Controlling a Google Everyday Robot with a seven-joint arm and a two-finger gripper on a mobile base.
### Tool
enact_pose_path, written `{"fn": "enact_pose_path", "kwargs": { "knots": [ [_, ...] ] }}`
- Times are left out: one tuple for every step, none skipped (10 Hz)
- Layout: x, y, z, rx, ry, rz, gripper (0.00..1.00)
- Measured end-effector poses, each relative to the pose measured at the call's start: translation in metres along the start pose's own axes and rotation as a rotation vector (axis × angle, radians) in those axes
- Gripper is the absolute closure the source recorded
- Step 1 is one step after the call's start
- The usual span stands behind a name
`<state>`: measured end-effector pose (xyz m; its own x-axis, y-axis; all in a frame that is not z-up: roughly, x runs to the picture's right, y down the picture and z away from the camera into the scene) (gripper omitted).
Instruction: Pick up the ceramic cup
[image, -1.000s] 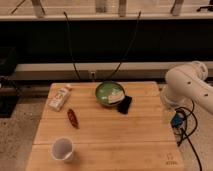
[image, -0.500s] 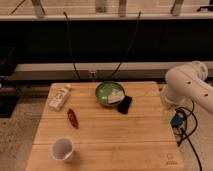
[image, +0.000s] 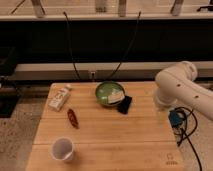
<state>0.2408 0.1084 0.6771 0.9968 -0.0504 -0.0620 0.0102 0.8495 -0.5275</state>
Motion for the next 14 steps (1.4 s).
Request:
{"fn": "enact_pose_path", "kwargs": {
  "knots": [
    [-0.008,0.001,-0.002,0.004,0.014,-0.016,0.20],
    [-0.010,0.002,-0.003,0.006,0.021,-0.027,0.20],
    [-0.012,0.003,-0.003,0.007,0.028,-0.037,0.20],
    [-0.019,0.005,-0.003,0.011,0.037,-0.053,0.20],
    [-0.029,0.005,-0.004,0.015,0.043,-0.065,0.20],
    [-0.044,0.006,-0.006,0.021,0.052,-0.087,0.20],
    [-0.061,0.006,-0.008,0.031,0.062,-0.113,0.20],
    [-0.067,0.008,-0.008,0.034,0.071,-0.130,0.20],
    [-0.074,0.009,-0.009,0.039,0.080,-0.151,0.20],
    [-0.080,0.010,-0.010,0.044,0.089,-0.167,0.20],
    [-0.098,0.011,-0.013,0.054,0.106,-0.212,0.20],
    [-0.115,0.011,-0.016,0.063,0.117,-0.253,0.20],
    [-0.124,0.011,-0.017,0.070,0.123,-0.278,0.20],
    [-0.130,0.012,-0.017,0.076,0.132,-0.303,0.20]
  ]
}}
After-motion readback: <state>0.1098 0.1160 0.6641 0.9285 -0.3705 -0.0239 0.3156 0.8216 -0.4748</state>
